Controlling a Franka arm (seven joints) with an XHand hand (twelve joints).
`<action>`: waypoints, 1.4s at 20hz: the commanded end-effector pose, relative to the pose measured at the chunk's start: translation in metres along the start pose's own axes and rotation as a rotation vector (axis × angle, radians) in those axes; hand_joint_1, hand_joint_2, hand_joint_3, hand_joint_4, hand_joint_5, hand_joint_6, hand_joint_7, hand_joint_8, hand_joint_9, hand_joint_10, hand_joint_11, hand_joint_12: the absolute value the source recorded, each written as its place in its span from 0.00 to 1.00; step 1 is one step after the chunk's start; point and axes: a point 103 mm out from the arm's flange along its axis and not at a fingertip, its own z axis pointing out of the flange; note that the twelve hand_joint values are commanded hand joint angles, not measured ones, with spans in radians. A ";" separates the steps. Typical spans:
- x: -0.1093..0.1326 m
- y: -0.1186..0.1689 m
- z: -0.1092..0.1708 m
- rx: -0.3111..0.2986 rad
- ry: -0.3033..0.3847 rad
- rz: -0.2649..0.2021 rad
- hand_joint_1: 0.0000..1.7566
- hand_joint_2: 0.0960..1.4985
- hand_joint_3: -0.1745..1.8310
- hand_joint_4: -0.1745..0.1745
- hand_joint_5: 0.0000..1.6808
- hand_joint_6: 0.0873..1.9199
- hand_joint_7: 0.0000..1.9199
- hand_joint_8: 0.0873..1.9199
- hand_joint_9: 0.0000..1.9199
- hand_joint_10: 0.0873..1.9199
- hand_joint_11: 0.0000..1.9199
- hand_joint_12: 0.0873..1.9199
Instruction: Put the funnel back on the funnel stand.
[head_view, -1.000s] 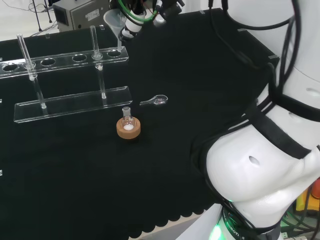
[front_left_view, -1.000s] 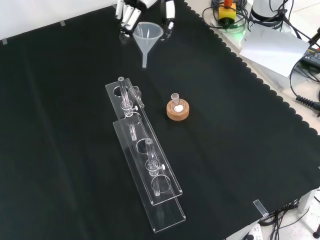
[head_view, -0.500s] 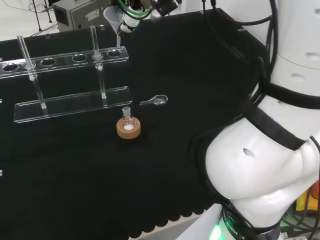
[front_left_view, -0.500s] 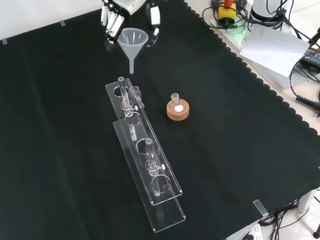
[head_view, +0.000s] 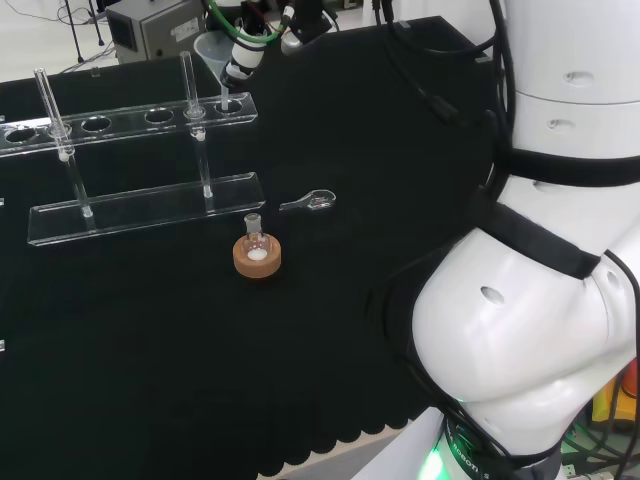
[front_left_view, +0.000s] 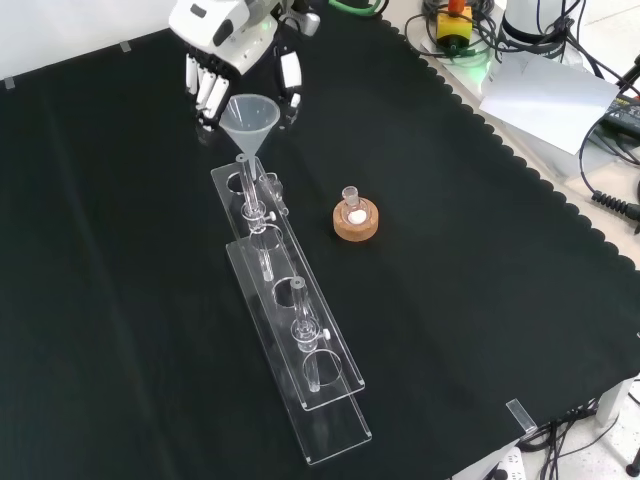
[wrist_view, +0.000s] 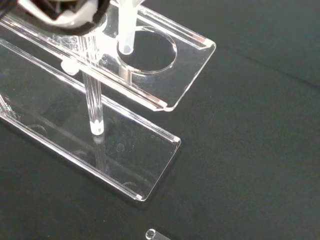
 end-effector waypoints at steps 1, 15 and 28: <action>0.001 0.010 0.009 0.024 -0.010 -0.004 0.51 0.43 0.41 0.55 0.49 0.38 0.38 0.25 0.62 0.05 0.52 0.49; 0.001 0.022 0.023 0.055 -0.026 0.021 0.51 0.43 0.41 0.53 0.47 0.37 0.37 0.25 0.61 0.03 0.51 0.49; -0.008 0.026 0.037 0.147 0.007 0.054 0.41 0.37 0.36 0.39 0.12 0.03 0.03 0.22 0.27 0.00 0.12 0.69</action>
